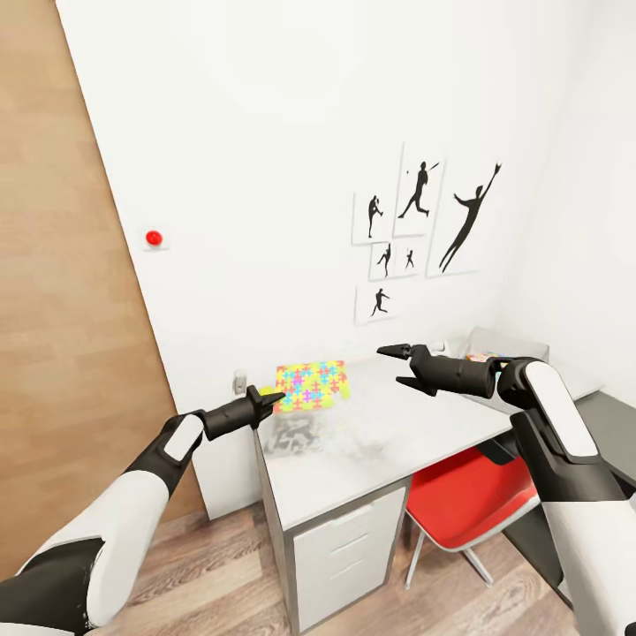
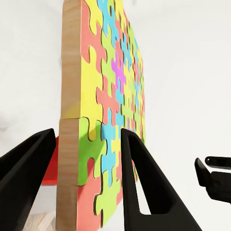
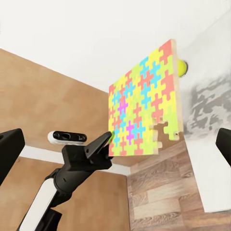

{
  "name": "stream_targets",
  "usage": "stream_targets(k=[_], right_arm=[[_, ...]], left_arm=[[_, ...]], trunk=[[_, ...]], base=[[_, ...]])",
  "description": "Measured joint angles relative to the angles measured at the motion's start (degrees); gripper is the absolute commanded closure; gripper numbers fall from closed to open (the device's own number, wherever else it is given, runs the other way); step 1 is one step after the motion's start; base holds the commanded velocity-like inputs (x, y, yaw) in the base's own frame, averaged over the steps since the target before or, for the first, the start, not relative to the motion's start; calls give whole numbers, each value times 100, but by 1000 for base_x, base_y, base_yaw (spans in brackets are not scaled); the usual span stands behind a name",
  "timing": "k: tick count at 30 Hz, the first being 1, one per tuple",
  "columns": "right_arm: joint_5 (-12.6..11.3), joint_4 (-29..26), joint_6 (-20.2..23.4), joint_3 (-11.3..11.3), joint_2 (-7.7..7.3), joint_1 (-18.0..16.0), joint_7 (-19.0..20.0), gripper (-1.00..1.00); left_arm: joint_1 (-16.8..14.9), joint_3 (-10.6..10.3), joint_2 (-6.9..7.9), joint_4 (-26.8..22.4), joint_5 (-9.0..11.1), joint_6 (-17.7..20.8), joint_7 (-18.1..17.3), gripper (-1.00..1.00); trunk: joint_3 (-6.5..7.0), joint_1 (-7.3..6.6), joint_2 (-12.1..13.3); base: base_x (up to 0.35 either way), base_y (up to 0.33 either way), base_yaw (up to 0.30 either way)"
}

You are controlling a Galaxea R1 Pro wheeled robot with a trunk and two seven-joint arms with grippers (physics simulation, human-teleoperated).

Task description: Put all the toys in the child's room - the three board games (two on the bed and one on the table), the two jigsaw puzzles on the table, and the tennis ball on the table - inside the toy box on the table in the child's room.

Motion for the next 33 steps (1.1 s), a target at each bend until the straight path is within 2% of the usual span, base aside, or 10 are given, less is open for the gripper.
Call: stream_targets(k=[14,20,27,33], right_arm=[[0,-2,-8,-6,-3,0,-7,-100],[2,11,-7,-8,-3,-1,-9,-100],[3,14,-7,-9,-3,-6,-10,-100],[5,14,-1,-28,-22,-11,-10,-100]], left_arm=[[0,0,-2,-25,3,-35,-1,100],[0,-2,-9,-28,-5,-37,70,100],[0,-16,-24,-26,-11,-46,103,100],[-1,-204,-19,-26,-37,-58,104,100]], trunk=[[128,0,0],[143,-1,-1],[148,-2,-1],[161,-1,-1]], base=[[3,-2,0],[134,-175,-7],[196,-237,-221],[171,-248,-279]])
